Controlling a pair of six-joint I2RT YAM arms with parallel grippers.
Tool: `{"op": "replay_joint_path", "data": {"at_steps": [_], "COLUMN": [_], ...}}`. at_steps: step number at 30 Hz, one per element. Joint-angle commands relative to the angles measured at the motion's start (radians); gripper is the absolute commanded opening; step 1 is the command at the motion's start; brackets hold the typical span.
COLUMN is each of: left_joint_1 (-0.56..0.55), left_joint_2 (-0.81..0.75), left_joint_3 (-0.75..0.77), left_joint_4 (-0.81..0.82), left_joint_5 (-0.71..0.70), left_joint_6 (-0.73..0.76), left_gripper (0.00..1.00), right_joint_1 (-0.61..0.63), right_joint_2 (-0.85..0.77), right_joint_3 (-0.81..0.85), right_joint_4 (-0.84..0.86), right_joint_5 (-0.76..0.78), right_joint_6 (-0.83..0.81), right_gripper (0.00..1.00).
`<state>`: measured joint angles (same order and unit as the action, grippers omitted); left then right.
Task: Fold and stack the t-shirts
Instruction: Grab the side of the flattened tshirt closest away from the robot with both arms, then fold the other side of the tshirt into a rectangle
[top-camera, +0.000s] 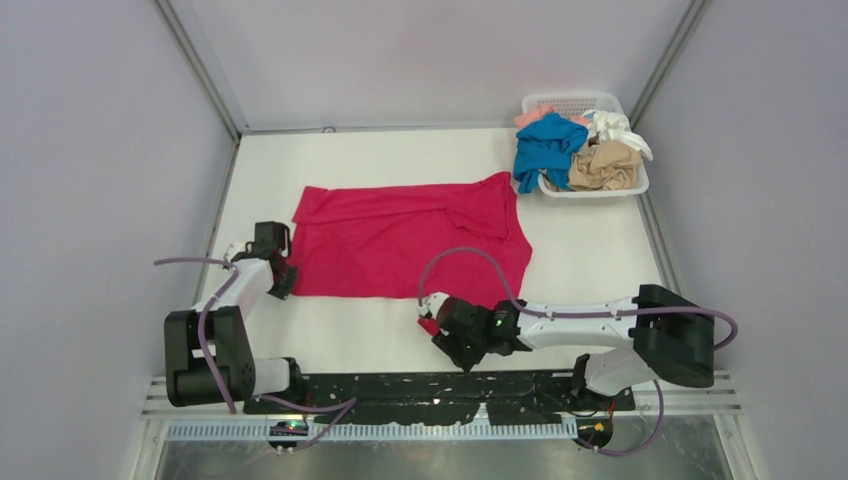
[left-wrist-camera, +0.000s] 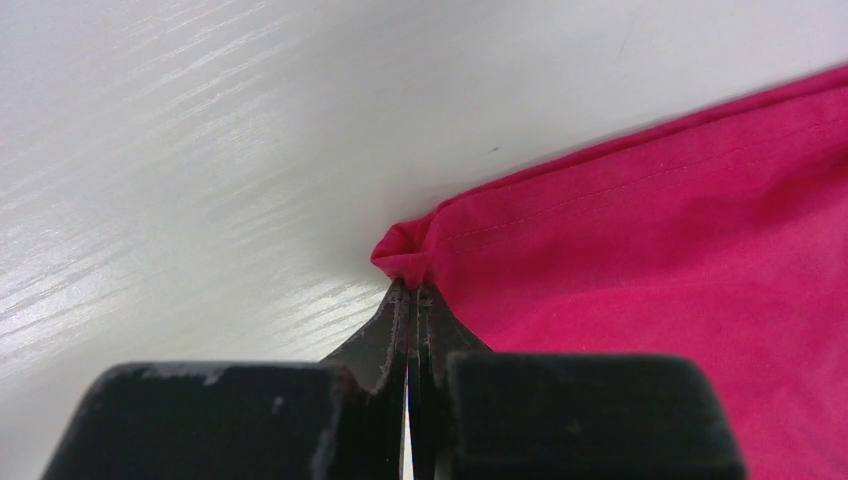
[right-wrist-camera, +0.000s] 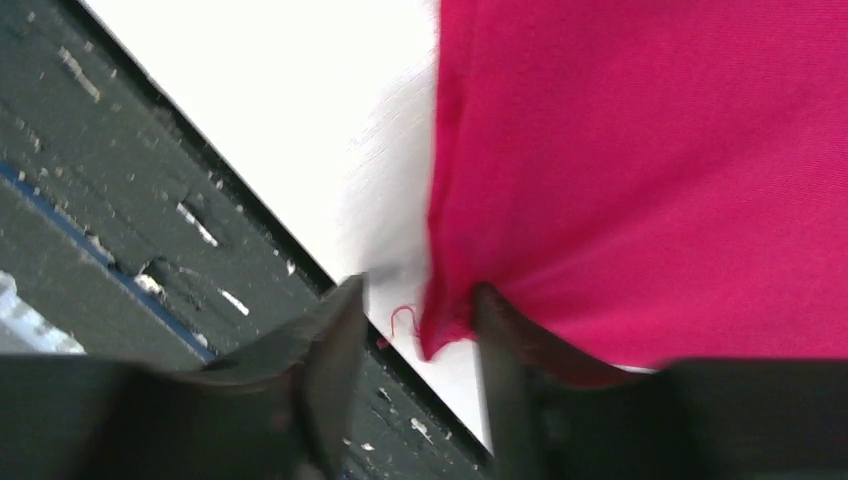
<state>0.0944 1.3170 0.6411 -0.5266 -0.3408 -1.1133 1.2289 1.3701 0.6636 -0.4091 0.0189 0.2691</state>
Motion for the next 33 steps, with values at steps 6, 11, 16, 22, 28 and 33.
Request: {"op": "replay_joint_path", "data": {"at_steps": [6,11,16,22,28,33], "left_joint_1": [0.007,0.008,0.006,0.007,0.006,0.006], "left_joint_2": [-0.088,-0.241,-0.284,-0.161,-0.009,0.077], "left_joint_3": [-0.017,-0.098,-0.073,0.062,0.215,0.297], "left_joint_4": [-0.054,-0.045,-0.010,-0.019,-0.044,-0.048], "left_joint_5": [-0.086,-0.128,-0.108,-0.067,-0.039,-0.033], "left_joint_6": [0.010,0.008,0.022,0.024,0.025,0.032], "left_gripper": [0.00,0.00,0.00,0.00,0.00,0.00], "right_joint_1": [0.029,0.041,-0.049,-0.249,-0.404,-0.496], "right_joint_2": [0.031,-0.215,-0.289,-0.233,-0.127,0.002], "right_joint_3": [0.035,0.043,0.118,0.248,0.405,0.566], "right_joint_4": [-0.100,-0.114,-0.165,-0.146,-0.080,-0.091], "right_joint_5": [0.098,0.164,0.290,0.380,0.378,0.368], "right_joint_6": [0.079,0.097,0.057,-0.025,-0.122,-0.188], "right_gripper": [0.06,0.06,0.06,0.06,0.06,0.06]}}
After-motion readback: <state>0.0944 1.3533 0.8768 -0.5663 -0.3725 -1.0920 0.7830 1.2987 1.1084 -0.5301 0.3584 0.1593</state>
